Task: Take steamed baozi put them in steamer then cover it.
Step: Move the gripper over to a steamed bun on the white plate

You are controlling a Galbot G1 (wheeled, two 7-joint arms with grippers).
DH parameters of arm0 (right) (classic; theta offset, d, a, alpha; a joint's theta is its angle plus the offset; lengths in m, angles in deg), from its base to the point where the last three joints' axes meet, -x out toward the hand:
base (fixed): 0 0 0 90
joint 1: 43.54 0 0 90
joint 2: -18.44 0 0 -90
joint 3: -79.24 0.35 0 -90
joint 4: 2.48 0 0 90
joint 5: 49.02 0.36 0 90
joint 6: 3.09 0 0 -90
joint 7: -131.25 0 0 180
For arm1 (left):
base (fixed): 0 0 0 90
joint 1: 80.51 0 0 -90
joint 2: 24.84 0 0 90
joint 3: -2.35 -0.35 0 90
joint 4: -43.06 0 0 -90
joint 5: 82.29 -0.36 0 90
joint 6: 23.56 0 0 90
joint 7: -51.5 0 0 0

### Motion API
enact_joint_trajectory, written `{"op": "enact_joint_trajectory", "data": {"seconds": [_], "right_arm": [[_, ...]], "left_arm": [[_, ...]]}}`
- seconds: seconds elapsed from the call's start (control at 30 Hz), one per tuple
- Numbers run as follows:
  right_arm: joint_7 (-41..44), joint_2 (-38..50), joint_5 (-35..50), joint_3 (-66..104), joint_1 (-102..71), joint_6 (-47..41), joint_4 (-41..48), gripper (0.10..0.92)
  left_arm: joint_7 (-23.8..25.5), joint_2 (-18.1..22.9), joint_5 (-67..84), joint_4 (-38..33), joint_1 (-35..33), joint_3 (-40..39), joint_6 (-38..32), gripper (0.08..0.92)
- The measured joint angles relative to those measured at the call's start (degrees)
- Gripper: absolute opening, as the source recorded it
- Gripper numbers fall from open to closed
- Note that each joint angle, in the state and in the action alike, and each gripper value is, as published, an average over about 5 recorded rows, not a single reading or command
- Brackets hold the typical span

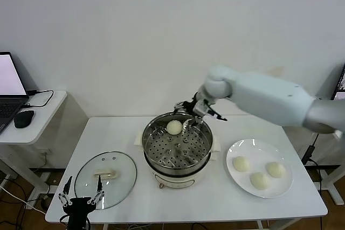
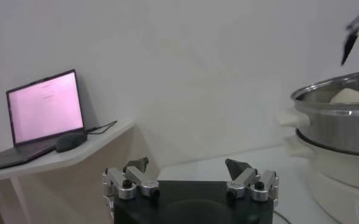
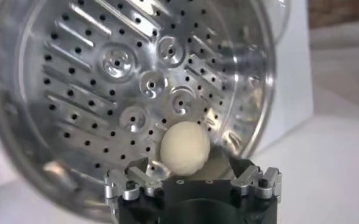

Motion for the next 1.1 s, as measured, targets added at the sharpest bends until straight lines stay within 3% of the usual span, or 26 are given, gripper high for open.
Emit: {"op": "enact_joint_trajectory", "data": {"seconds": [0.27,0.53,0.8,1.1], "right_arm": [[2.13,15.51,3.61,2.89,-1.86,-13.39,-10.24,0.822],[2.15,27.43,2.35,10.22,-11.94,-21.33,-15.32,0.822],[1.55,31.48,-0.99,20.4,-26.83,-24.81,-16.07,0.823],[2.64,29.2,-4.51,26.89,-36.65,-25.14,-12.81,0.823]], "left_arm": [[-0.2,-0.89,0.32,-0.51,-0.15,-0.33,-0.13,0.823],[-0.34,-1.34,0.32,-0.67,-0.49,-0.75,-0.33,0.823],[-0.3,-1.33,0.09,-0.94,-0.57,-0.64,-0.26,0.823],[-0.14,-1.3,0.11,-0.54,-0.37,0.08,0.05,0.823]]}}
